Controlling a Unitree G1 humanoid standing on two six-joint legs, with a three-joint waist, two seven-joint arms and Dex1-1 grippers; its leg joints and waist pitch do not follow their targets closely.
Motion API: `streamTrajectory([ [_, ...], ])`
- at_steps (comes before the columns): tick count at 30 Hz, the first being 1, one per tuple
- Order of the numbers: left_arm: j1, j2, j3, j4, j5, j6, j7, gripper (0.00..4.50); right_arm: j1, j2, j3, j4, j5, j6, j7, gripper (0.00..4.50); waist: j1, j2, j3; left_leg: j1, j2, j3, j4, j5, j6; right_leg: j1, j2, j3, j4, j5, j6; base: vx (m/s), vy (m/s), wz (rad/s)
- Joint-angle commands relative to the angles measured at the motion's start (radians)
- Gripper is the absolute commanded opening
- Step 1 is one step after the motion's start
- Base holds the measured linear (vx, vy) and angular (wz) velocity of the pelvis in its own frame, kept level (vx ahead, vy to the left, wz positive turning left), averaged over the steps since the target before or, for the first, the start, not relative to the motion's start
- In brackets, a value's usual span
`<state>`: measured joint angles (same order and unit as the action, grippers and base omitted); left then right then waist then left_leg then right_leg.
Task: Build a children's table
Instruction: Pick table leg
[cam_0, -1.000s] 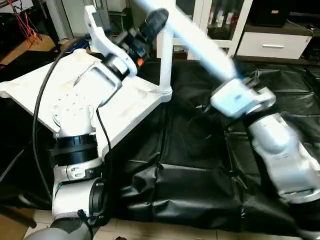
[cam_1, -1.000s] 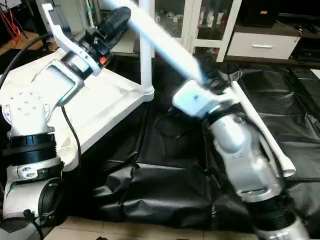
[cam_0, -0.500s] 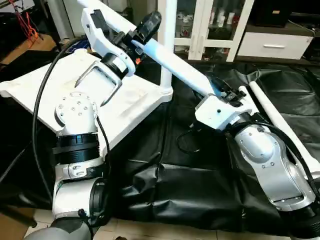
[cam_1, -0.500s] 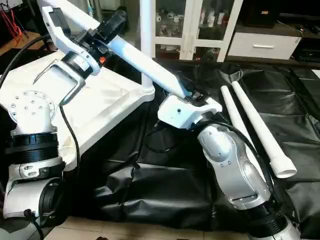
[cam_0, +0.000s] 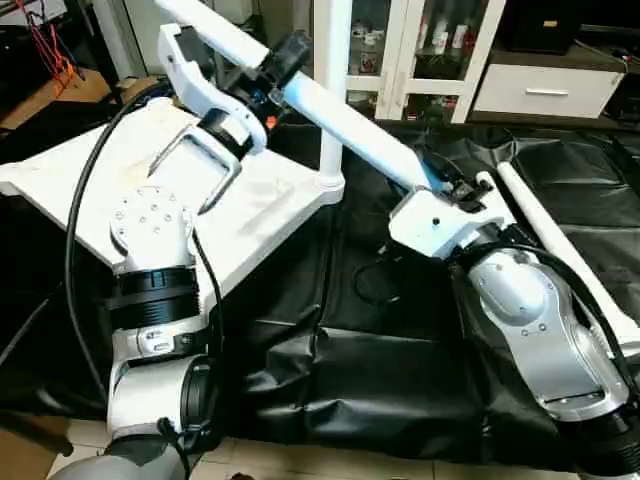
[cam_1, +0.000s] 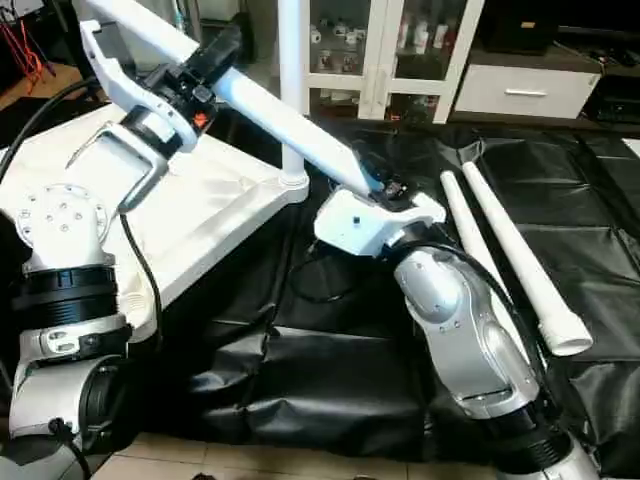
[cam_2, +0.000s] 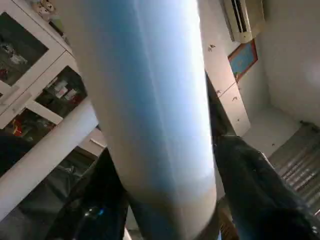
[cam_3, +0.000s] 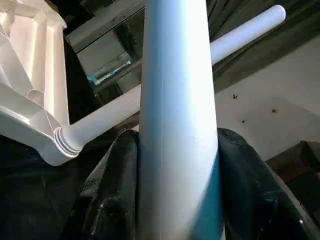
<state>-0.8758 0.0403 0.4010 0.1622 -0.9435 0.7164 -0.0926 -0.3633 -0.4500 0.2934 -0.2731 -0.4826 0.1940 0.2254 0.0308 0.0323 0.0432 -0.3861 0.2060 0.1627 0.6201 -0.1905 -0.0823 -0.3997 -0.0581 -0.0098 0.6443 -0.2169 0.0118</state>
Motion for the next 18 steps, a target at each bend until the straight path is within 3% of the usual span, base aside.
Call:
streamTrajectory([
  [1, -0.031, -0.002, 0.004, 0.011, -0.009, -0.008, 0.01, 2.44, -0.013, 0.005, -0.015, -0.012, -0.012, 0.009, 0.011, 1.8, -0.003, -0.001, -0.064, 0.019, -0.007, 0.005, -0.058, -0.119, -0.007, 0.063, -0.028, 0.024, -0.07, 0.089, -0.201, 0.0, 0.0, 0.0],
  [6, -0.034, 0.0, 0.013, 0.02, -0.016, -0.011, 0.011, 1.92, -0.012, 0.007, -0.015, -0.012, -0.027, 0.013, 0.006, 1.8, -0.003, 0.0, -0.065, 0.02, -0.007, 0.005, -0.058, -0.117, -0.009, 0.062, -0.029, 0.024, -0.069, 0.098, -0.205, 0.0, 0.0, 0.0],
  [16, -0.041, 0.007, 0.02, 0.036, -0.014, -0.028, 0.009, 1.75, -0.013, 0.016, -0.021, -0.01, -0.024, 0.014, 0.014, 1.8, -0.003, 0.0, -0.064, 0.019, -0.007, 0.005, -0.059, -0.121, -0.008, 0.062, -0.029, 0.024, -0.07, 0.092, -0.202, 0.0, 0.0, 0.0],
  [17, -0.041, 0.008, 0.019, 0.037, -0.013, -0.03, 0.009, 1.74, -0.012, 0.019, -0.025, -0.011, -0.015, 0.015, 0.017, 2.36, -0.003, -0.001, -0.064, 0.019, -0.007, 0.005, -0.059, -0.122, -0.006, 0.063, -0.029, 0.024, -0.07, 0.093, -0.202, 0.0, 0.0, 0.0],
  [18, -0.041, 0.013, 0.016, 0.038, -0.009, -0.035, 0.001, 1.74, -0.009, 0.028, -0.034, -0.014, 0.006, 0.017, 0.02, 2.36, -0.003, 0.001, -0.064, 0.019, -0.006, 0.004, -0.059, -0.122, -0.007, 0.063, -0.03, 0.024, -0.07, 0.091, -0.203, 0.0, 0.0, 0.0],
])
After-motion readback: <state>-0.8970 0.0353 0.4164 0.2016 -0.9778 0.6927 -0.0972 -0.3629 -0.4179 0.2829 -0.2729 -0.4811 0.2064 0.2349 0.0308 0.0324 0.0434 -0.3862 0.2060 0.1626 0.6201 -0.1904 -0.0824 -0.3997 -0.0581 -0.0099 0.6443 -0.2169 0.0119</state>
